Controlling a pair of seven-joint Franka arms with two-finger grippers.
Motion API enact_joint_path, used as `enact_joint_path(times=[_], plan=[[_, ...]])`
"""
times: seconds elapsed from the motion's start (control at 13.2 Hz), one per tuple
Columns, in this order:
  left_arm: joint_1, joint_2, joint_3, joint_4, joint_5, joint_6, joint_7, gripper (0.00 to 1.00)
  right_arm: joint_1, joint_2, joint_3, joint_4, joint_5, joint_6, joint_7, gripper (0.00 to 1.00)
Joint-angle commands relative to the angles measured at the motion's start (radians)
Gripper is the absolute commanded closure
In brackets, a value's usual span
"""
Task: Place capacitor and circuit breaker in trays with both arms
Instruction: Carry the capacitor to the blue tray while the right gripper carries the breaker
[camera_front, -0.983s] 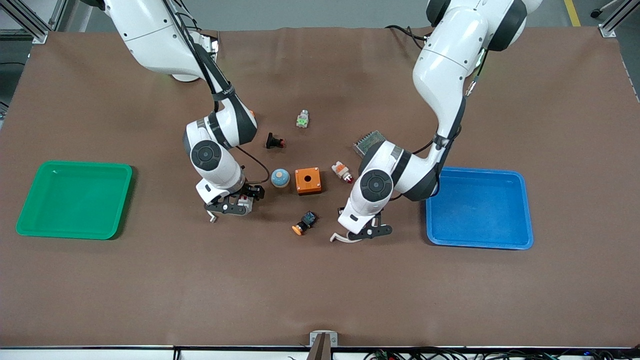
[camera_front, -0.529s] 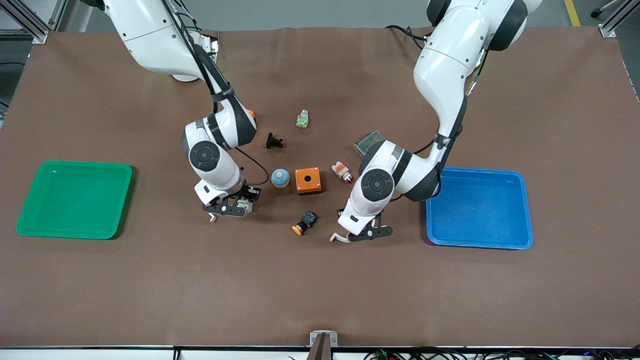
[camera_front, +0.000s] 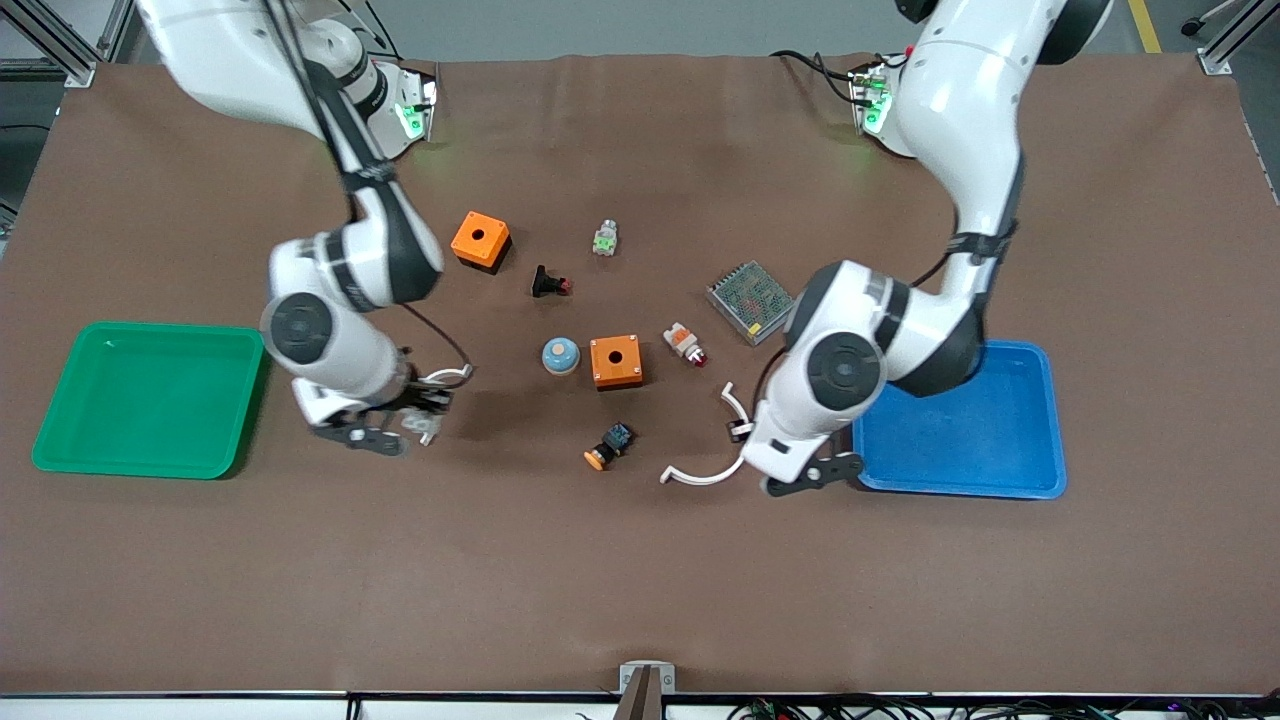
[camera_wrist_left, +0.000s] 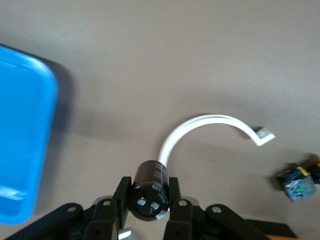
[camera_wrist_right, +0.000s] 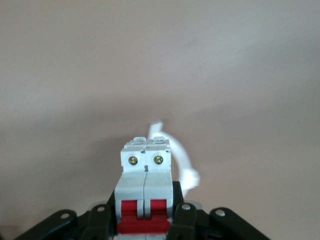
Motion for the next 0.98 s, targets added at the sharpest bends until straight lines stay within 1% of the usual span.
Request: enact_joint_path(times=[0.0, 0.15, 0.38, 0.45, 0.6, 0.76, 0.91], plan=[[0.074, -0.09, -0.007, -0.095, 0.01, -0.051, 0.093, 0.82, -0.133, -0.087, 0.004, -0.037, -0.096, -0.065, -0.112, 1.0], [0.125, -0.127, -0.005, -0.161, 0.013, -0.051, 0.195, 0.82, -0.27, -0.104, 0.006, -0.054, -0.096, -0.067, -0.308, 1.0], [0.192, -0.139, -0.001, -0.218, 0.025, -0.048, 0.202, 0.81, -0.448, -0.095, 0.007, -0.054, -0.09, -0.036, -0.555, 1.0], [0.217, -0.139, -0.002, -0.235, 0.051, -0.043, 0.204, 0.8, -0.498, -0.09, 0.007, -0.054, -0.088, -0.019, -0.631, 1.0], [0.258, -0.15, -0.004, -0.299, 0.105, -0.014, 0.223, 0.79, -0.591, -0.078, 0.009, -0.055, -0.075, 0.017, -0.75, 1.0], [0.301, -0.187, -0.005, -0.386, 0.115, 0.068, 0.278, 0.79, -0.66, -0.021, 0.009, -0.055, -0.024, 0.071, -0.847, 1.0], [0.339, -0.216, -0.005, -0.46, 0.116, 0.122, 0.35, 0.79, -0.706, 0.043, 0.009, -0.055, 0.016, 0.129, -0.913, 0.99]])
